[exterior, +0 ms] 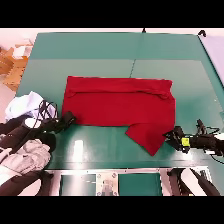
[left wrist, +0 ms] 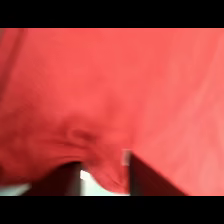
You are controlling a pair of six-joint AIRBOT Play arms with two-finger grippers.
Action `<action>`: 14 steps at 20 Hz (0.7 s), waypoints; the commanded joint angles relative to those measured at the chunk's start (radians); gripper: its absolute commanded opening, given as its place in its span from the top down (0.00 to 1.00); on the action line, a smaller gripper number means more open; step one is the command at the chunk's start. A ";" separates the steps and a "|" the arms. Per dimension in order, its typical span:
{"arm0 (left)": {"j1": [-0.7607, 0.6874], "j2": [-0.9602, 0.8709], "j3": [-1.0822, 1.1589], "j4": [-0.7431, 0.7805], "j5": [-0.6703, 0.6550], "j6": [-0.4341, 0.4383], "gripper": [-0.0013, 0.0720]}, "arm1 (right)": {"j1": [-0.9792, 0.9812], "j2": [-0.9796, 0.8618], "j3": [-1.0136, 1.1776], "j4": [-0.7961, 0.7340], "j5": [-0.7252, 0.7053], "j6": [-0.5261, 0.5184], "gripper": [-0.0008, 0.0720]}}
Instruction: Fold the shirts.
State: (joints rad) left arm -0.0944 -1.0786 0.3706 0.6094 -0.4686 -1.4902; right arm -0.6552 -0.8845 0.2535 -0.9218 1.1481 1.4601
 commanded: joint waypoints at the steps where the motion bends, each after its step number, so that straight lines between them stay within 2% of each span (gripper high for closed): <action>1: -0.016 -0.028 0.024 -0.034 0.095 0.024 0.76 | 0.077 -0.006 -0.030 0.029 -0.051 -0.001 0.39; 2: -0.016 -0.028 0.041 -0.034 0.095 0.052 0.91 | 0.087 -0.010 -0.031 0.037 -0.057 -0.001 0.39; 3: -0.016 -0.028 0.056 -0.033 0.090 0.064 0.95 | 0.090 -0.011 -0.030 0.043 -0.074 -0.003 0.40; 5: -0.016 -0.028 0.090 -0.033 0.063 0.086 0.95 | 0.090 -0.011 -0.027 0.058 -0.130 -0.035 0.43; 7: -0.007 -0.027 0.128 0.002 0.004 0.087 0.95 | 0.090 -0.011 -0.011 0.065 -0.142 -0.068 0.83; 8: 0.004 -0.024 0.143 0.024 -0.034 0.085 0.95 | 0.090 -0.011 0.004 0.064 -0.130 -0.087 0.93; 9: 0.018 -0.024 0.158 0.042 -0.077 0.084 0.95 | 0.090 -0.011 0.028 0.050 -0.108 -0.092 0.97; 11: 0.058 -0.024 0.171 0.088 -0.180 0.062 0.95 | 0.090 -0.008 0.094 -0.016 -0.045 -0.064 0.97; 14: 0.076 -0.024 0.171 0.221 -0.317 -0.008 0.96 | 0.090 0.021 0.190 -0.247 0.063 0.088 0.97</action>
State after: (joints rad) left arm -0.0399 -1.1034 0.5301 0.7189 -0.6403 -1.4471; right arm -0.5674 -0.8825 0.3676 -1.0000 1.1114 1.4410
